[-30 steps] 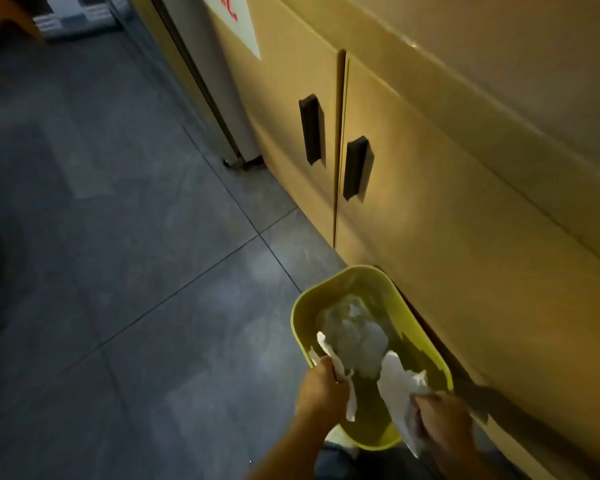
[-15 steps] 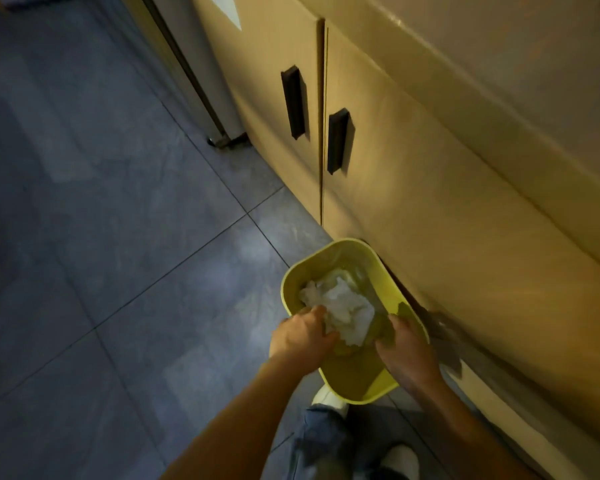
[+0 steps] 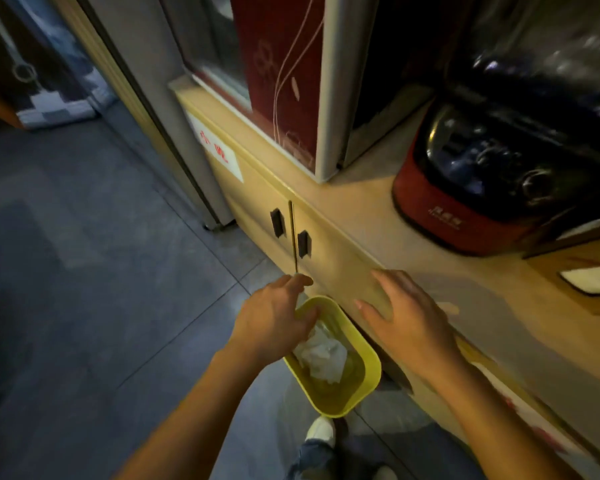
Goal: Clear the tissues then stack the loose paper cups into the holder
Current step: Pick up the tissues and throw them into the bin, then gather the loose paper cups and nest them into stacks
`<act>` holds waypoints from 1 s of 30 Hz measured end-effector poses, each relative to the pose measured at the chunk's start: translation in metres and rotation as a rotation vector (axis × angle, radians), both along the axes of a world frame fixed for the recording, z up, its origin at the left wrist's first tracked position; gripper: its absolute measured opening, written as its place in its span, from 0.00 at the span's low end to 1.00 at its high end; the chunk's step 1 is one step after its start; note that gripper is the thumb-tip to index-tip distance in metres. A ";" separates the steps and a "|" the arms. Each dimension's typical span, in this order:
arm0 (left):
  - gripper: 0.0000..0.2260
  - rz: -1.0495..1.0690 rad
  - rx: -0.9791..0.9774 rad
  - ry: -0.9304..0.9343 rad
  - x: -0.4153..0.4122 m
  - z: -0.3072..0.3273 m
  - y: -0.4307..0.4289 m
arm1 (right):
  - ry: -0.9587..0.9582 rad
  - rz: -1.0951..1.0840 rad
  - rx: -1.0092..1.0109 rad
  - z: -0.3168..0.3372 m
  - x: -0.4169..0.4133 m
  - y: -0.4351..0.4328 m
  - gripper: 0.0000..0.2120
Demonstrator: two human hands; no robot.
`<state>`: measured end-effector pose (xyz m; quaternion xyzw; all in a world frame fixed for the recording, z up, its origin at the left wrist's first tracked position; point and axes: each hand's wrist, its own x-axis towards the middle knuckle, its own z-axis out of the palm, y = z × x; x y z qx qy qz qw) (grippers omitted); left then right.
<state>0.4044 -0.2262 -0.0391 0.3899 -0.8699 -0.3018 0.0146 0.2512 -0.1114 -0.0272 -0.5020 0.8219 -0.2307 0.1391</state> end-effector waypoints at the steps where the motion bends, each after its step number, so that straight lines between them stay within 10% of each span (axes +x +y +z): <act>1: 0.18 -0.008 -0.013 0.033 -0.004 0.017 0.002 | 0.024 -0.010 -0.030 0.018 -0.002 0.004 0.21; 13: 0.17 -0.405 -0.086 0.351 -0.092 0.160 0.078 | 0.207 -0.383 -0.130 0.157 -0.036 0.123 0.23; 30: 0.14 -0.641 0.056 0.452 -0.228 0.198 0.262 | 0.140 -0.731 -0.126 0.195 -0.137 0.332 0.19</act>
